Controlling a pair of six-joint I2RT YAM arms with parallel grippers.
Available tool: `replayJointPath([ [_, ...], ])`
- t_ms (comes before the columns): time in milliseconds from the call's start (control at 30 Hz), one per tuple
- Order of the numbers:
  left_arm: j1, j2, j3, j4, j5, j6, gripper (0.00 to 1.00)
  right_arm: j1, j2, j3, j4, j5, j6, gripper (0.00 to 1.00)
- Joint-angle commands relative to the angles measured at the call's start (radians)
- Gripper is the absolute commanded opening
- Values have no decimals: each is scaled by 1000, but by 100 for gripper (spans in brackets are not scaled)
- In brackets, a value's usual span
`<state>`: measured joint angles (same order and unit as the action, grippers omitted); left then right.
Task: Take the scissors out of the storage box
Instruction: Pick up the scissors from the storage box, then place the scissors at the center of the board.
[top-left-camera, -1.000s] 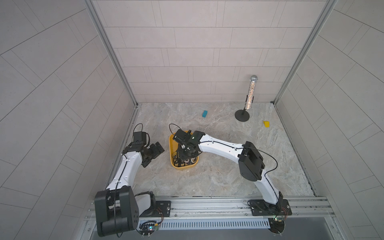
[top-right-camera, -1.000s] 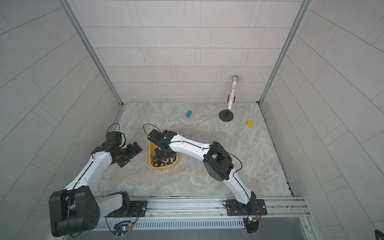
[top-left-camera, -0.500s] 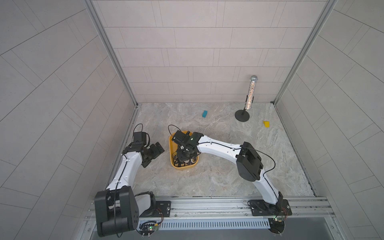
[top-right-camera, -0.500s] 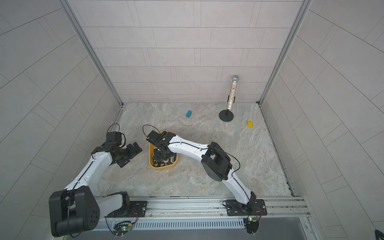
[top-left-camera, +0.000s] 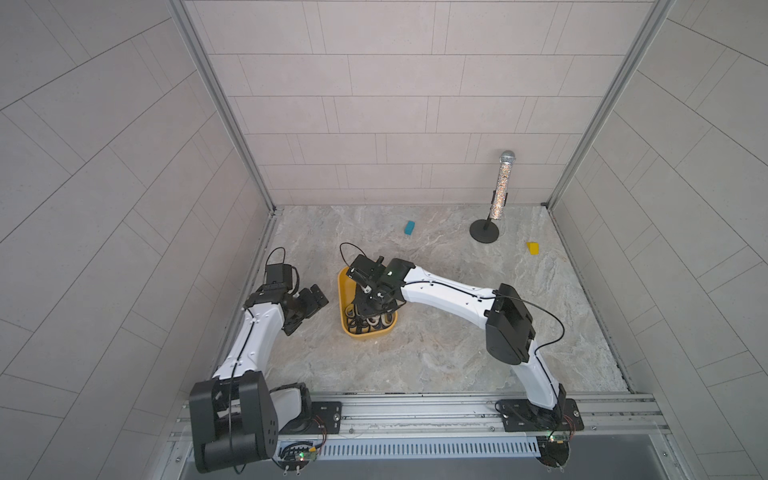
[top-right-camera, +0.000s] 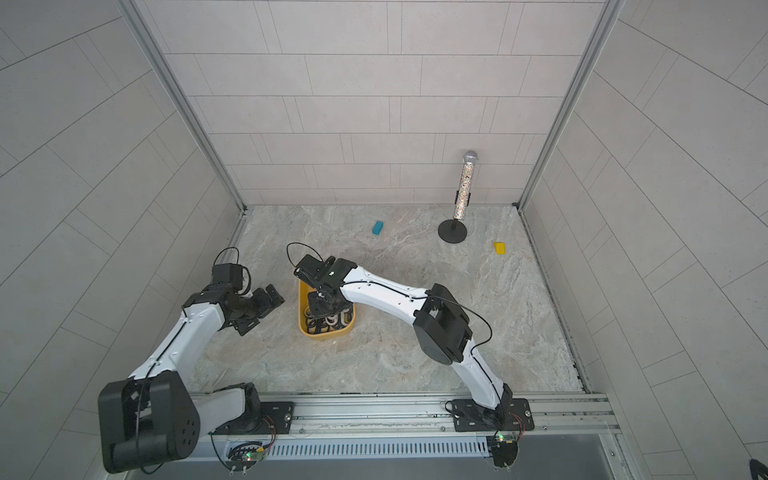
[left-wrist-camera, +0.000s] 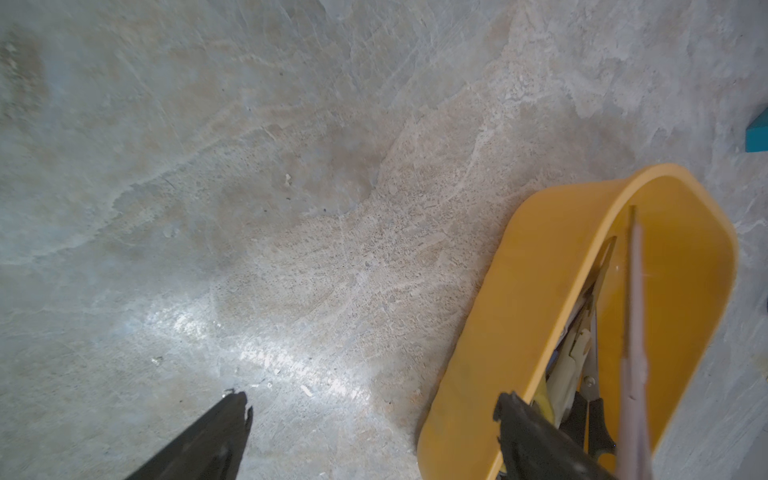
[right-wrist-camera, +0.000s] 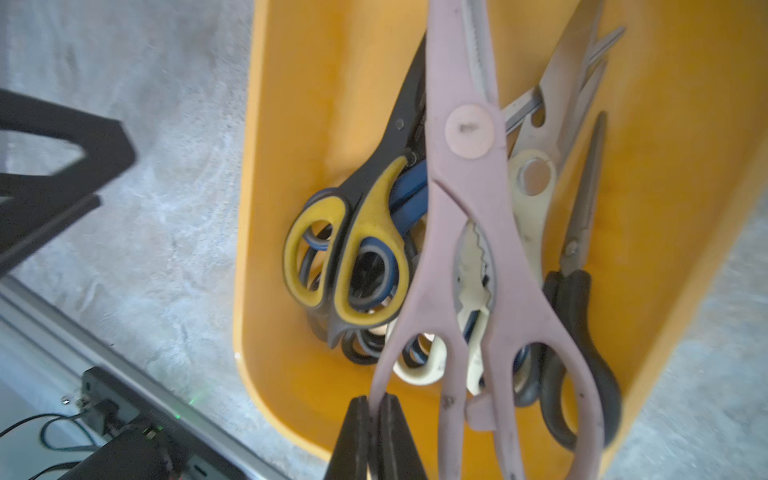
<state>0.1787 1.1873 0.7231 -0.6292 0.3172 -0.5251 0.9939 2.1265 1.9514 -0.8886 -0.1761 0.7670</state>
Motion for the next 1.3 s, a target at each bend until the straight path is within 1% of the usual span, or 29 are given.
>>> replayJointPath([
  [0,6,19,-1,-17,15,17,100,-4,-131,-12,-30,29,-11,0],
  [100,5,30,2,-17,22,19,100,-30,-189,-60,-33,46,-15,0],
  [233,7,37,3,-12,41,30,100,-108,-280,-170,-16,59,-45,0],
  [367,3,31,-5,3,59,30,100,-242,-357,-288,13,19,-85,0],
  [567,-3,35,-19,27,106,22,100,-460,-441,-433,37,20,-175,0],
  [733,-2,44,-17,34,124,17,100,-613,-456,-521,48,17,-289,0],
  [900,-4,64,7,39,161,4,100,-722,-451,-614,73,43,-370,0],
  [967,-5,66,17,44,184,-2,100,-766,-449,-654,105,31,-392,0],
  [1067,-10,64,24,59,221,-21,100,-804,-444,-709,174,16,-429,0],
  [1267,-16,60,36,61,218,-41,100,-830,-390,-745,258,5,-475,0],
])
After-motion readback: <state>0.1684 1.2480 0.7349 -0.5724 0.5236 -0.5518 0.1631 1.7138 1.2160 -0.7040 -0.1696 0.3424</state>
